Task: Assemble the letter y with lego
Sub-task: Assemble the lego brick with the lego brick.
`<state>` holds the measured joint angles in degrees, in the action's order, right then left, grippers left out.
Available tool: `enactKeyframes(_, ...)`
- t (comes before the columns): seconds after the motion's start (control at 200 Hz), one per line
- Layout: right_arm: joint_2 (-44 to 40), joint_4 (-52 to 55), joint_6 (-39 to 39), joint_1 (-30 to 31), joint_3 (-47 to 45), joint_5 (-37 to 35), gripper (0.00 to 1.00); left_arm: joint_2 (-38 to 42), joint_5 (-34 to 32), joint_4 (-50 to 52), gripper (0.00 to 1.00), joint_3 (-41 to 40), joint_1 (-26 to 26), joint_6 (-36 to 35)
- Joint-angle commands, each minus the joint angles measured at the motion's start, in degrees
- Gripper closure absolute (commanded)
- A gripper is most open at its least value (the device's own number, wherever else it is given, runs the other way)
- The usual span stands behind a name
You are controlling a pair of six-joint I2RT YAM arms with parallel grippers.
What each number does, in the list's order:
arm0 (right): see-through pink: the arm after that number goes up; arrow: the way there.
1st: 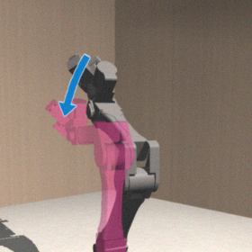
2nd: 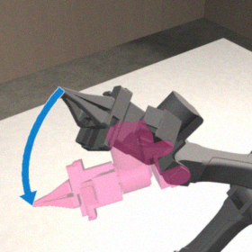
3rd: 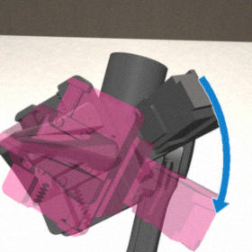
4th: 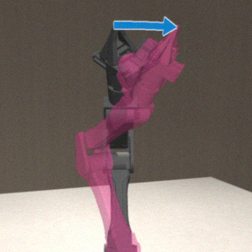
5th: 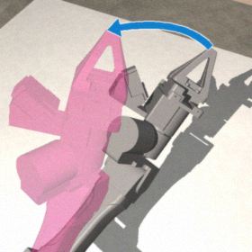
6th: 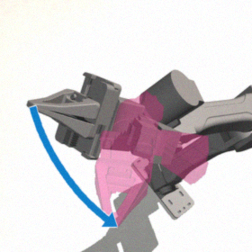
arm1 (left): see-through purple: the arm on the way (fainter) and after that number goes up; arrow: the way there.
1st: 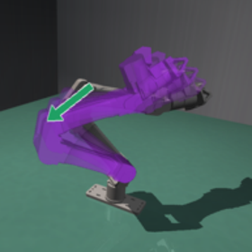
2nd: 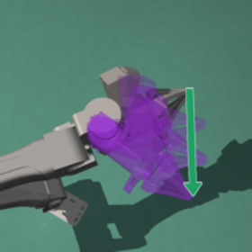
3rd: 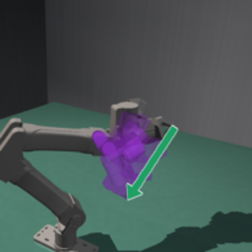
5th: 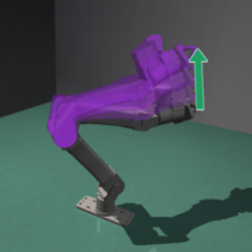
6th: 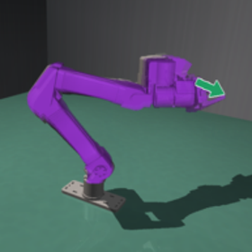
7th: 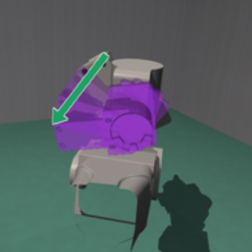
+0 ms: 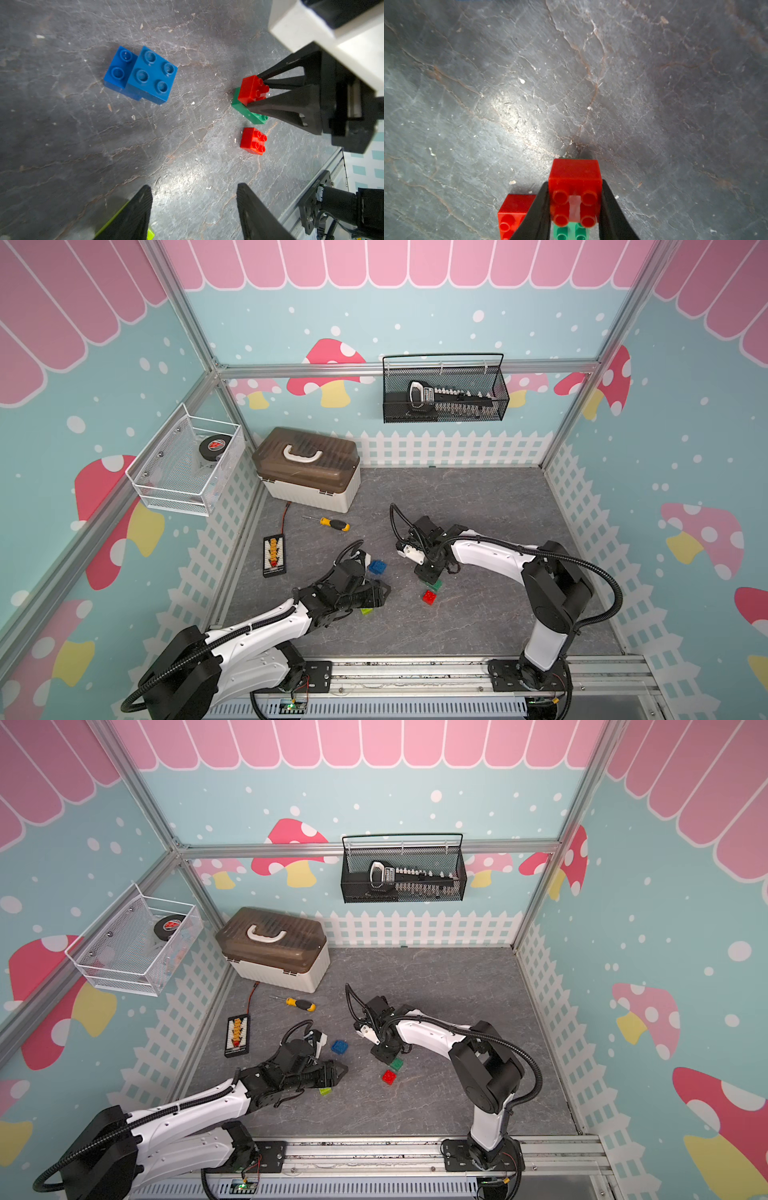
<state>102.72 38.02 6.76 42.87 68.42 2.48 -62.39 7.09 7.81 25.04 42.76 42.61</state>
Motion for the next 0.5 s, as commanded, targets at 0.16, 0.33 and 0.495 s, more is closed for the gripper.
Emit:
enactKeyframes(0.16,5.4,4.1,3.1,1.4,-2.5,-1.2,0.74,1.0,-1.2,-0.5,0.34,-0.5,-0.4,-0.2)
enactKeyframes(0.33,5.5,3.0,-0.3,1.3,-1.9,1.7,0.74,1.4,-1.2,-0.2,0.34,-0.5,-0.5,-0.2)
enactKeyframes(0.495,5.6,3.0,-2.7,1.2,-2.7,2.3,0.75,1.7,-1.3,0.2,0.34,-0.6,-0.7,-0.3)
